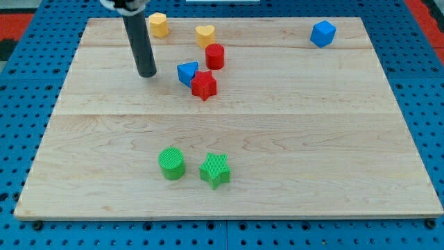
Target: Move the blue triangle closer to the blue cube
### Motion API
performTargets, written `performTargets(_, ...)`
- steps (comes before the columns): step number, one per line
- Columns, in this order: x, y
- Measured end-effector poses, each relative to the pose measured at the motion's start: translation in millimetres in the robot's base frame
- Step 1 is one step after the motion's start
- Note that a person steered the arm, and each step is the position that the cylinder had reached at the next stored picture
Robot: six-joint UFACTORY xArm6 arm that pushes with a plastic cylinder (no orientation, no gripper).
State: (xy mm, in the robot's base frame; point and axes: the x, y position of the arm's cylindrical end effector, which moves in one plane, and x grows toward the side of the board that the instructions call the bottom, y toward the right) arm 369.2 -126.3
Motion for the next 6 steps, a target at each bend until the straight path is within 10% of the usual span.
performTargets(2,-32,122)
performTargets(5,-48,84)
performTargets(6,-67,157)
